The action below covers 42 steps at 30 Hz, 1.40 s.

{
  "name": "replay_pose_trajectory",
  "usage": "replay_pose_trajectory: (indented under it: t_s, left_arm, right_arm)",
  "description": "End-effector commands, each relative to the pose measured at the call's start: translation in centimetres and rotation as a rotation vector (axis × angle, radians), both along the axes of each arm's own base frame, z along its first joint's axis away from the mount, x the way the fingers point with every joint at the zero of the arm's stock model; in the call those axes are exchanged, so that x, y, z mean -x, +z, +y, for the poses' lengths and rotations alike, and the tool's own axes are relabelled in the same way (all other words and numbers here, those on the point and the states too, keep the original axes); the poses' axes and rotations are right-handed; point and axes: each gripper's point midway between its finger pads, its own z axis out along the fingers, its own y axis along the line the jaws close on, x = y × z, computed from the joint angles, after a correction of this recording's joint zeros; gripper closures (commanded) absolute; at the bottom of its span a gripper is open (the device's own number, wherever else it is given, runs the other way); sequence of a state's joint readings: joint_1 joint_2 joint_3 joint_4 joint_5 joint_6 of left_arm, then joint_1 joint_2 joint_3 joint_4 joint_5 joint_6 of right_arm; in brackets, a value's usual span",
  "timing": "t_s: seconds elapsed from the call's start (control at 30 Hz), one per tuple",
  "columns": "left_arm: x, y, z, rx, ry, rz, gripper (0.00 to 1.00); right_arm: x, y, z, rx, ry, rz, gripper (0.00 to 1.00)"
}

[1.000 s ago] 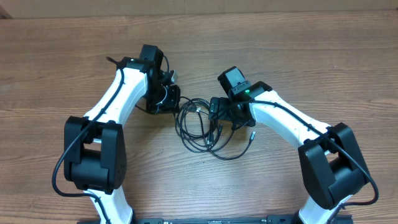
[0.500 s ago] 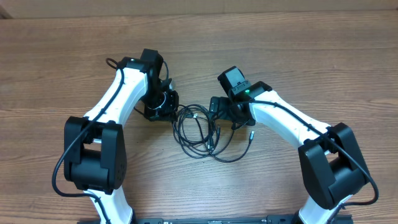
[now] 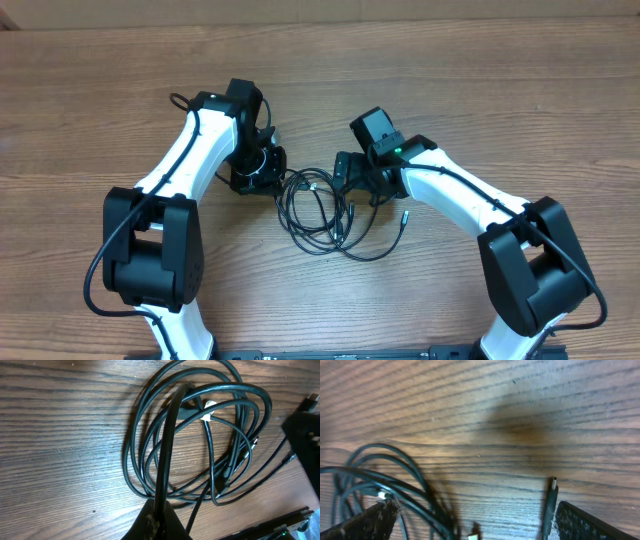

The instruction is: Untangle cables

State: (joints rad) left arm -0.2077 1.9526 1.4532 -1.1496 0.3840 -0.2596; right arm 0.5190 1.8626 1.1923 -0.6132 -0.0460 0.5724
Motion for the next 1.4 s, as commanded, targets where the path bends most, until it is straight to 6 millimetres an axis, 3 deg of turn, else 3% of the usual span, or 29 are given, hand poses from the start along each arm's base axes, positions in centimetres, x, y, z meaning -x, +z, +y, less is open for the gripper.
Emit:
replay_pose_trajectory:
  t_s: [0.0,0.27,0.67,0.97,1.2,1.37]
  left_arm:
    - [-0.6,0.9,-0.1,-0.002,0.006,-0.033,0.96]
    - [-0.8,0.6,0.6,-0.047,0.003,-0.047,0.96]
    - [-1.0,0.1,2.3,-0.146,-0.005,-0.064,0.96]
    - [-2.7,0.1,1.7,-0.138,0.089,-0.105,0.96]
    - [-1.1,0.6,0.3,-0.057,0.115,-0.021,0.96]
    - [-1.9,0.6,0.1,-0.045,0.103,-0.060,0.96]
  right_arm:
    - [1.0,-1.0,0.3,0.002,0.071,0.013,0.00]
    - [3.5,-2.1,-0.3,0.076,0.165,0.069,0.00]
    - [3.3,-2.1,-0.3,0.077,0.160,0.057,0.00]
    - [3.3,-2.1,-0.3,0.078,0.159,0.057,0.00]
    - [3.3,-2.1,-0.3,0.077,0.159,0.056,0.00]
    - [3.3,-2.1,-0.3,0.077,0.159,0.057,0.00]
